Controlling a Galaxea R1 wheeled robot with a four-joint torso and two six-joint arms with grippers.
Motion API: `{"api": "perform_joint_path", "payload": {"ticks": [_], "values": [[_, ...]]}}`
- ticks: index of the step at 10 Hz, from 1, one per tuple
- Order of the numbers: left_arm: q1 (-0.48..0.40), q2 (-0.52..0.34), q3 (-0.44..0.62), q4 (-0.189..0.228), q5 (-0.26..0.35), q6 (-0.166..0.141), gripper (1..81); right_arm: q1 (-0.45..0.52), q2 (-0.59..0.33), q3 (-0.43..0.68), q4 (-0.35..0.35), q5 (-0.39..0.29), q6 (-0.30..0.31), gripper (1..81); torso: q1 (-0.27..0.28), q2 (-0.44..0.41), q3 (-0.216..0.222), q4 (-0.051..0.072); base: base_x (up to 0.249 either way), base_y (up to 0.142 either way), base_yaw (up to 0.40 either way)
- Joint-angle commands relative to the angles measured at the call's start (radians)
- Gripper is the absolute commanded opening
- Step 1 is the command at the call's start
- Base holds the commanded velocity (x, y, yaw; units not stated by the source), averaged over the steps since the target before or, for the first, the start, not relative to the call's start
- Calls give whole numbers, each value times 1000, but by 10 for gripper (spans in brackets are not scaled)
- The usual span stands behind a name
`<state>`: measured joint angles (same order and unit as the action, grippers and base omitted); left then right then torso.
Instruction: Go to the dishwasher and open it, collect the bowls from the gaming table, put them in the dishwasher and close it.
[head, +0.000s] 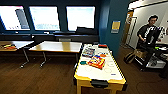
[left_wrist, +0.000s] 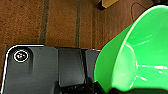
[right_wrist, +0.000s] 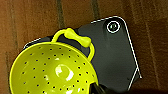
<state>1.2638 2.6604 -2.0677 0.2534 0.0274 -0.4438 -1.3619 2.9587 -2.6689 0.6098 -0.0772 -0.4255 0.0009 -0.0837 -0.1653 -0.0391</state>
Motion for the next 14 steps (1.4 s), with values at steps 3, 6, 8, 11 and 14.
{"api": "perform_joint_path", "payload": {"ticks": [3,6,8,11,14], "values": [[-1,76,-149,79,-1,7,10,11,15,-37,-28,-56,-1,10,0,0,0,0,0,0,0],[18,109,-210,83,-8,7,10,2,21,-38,-28,-55,-1,10,0,0,0,0,0,0,0],[30,122,-238,103,-8,7,10,5,27,-38,-30,-55,-1,10,0,0,1,0,0,0,0],[30,132,-250,104,-18,7,10,8,33,-38,-30,-55,-2,10,0,0,1,0,0,0,0],[30,133,-250,106,-18,7,10,6,38,-38,-31,-55,-4,10,0,0,1,0,0,0,0]]}}
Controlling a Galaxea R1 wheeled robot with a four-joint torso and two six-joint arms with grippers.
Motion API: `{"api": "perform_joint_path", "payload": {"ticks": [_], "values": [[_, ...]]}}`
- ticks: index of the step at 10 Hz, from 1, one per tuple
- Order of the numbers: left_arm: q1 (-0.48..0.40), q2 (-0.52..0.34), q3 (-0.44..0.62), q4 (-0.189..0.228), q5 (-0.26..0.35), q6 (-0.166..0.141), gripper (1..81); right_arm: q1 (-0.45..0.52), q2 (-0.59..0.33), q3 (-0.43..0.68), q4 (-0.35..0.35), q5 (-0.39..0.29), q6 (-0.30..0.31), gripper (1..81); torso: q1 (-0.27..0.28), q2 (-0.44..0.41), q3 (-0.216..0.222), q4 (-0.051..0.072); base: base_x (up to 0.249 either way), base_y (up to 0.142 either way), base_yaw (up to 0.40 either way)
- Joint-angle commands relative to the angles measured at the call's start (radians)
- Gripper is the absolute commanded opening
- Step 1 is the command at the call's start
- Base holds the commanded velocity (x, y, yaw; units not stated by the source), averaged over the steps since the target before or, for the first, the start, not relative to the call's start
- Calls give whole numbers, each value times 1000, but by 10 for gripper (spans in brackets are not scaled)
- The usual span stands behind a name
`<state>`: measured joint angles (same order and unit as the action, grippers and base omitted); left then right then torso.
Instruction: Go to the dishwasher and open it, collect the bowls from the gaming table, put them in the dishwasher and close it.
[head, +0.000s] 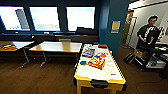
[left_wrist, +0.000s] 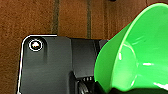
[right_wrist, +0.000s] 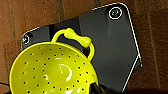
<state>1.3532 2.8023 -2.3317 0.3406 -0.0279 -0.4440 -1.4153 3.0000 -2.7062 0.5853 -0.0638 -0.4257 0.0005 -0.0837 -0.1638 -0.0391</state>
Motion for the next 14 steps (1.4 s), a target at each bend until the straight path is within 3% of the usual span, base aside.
{"api": "perform_joint_path", "payload": {"ticks": [1,6,14], "values": [[-59,-9,14,24,36,7,10,61,-4,-1,-7,-68,-4,10,0,0,0,0,0,0,0],[-59,-7,12,23,36,5,10,57,-4,-3,-12,-68,-4,10,0,0,0,0,0,0,-202],[-59,22,-54,18,39,2,10,45,9,-4,-21,-51,-4,10,0,0,0,0,0,0,-378]]}}
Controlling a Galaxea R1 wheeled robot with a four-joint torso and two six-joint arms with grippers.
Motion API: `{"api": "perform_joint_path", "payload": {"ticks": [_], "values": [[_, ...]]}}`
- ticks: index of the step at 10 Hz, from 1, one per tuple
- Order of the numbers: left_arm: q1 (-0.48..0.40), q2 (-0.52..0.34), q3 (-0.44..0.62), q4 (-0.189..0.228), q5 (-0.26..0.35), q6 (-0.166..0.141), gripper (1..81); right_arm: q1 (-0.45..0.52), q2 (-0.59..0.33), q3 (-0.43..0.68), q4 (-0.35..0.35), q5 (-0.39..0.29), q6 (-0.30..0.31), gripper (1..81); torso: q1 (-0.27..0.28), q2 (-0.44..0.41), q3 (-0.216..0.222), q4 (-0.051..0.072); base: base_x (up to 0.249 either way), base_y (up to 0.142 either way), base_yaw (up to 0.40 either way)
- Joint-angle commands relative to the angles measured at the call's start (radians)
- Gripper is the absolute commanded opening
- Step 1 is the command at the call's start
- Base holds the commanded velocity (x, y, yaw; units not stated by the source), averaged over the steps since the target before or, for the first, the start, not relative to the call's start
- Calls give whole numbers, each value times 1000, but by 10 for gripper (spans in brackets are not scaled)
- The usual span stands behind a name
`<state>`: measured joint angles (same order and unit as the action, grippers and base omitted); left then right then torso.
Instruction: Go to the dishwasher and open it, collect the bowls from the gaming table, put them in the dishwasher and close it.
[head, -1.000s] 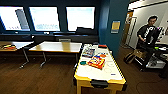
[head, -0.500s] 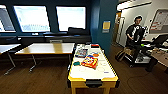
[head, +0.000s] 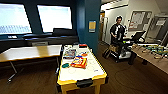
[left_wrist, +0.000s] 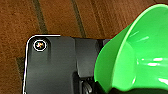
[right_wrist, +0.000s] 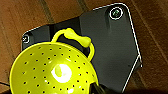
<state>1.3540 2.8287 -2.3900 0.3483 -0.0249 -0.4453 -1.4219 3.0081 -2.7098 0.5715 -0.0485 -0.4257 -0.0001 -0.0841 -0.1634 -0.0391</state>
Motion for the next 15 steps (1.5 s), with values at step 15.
{"api": "perform_joint_path", "payload": {"ticks": [15], "values": [[-48,23,-63,6,48,2,10,31,5,-10,-18,-48,-4,10,0,0,0,0,0,0,-387]]}}
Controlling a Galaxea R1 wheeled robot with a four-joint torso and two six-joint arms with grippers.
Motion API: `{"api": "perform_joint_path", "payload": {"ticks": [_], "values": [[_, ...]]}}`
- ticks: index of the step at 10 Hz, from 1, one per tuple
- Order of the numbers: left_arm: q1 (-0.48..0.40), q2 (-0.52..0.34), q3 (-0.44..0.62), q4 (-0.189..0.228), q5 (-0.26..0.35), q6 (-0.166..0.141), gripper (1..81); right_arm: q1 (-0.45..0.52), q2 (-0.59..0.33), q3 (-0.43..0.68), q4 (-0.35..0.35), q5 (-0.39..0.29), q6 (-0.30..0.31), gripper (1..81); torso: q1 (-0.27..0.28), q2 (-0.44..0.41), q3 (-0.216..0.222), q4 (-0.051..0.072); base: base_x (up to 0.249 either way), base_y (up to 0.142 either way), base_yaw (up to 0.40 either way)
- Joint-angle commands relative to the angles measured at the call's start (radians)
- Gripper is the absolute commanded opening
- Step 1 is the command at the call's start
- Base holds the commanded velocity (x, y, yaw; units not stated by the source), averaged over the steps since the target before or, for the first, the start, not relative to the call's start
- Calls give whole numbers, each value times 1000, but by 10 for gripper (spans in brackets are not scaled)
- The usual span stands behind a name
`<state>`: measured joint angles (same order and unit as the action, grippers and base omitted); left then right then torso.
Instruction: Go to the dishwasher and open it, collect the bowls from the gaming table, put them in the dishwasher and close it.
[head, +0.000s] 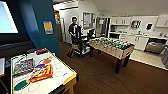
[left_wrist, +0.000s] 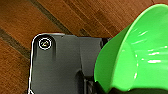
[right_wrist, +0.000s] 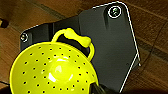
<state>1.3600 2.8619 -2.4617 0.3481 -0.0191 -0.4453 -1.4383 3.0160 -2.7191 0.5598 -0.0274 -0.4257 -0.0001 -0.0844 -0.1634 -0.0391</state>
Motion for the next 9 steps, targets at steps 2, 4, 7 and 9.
{"api": "perform_joint_path", "payload": {"ticks": [2,4,7,9], "values": [[-51,-10,-3,3,42,2,10,41,-3,4,-8,-60,-4,10,0,0,0,0,0,0,-387],[-48,-5,-3,3,42,2,10,34,-1,4,-8,-51,-4,10,0,0,0,0,0,0,-387],[-38,-2,-17,3,39,2,10,32,2,3,-11,-49,-4,10,0,0,0,0,0,0,-387],[-37,-1,-25,3,38,2,10,32,4,1,-11,-49,-4,10,0,0,0,0,0,0,-387]]}}
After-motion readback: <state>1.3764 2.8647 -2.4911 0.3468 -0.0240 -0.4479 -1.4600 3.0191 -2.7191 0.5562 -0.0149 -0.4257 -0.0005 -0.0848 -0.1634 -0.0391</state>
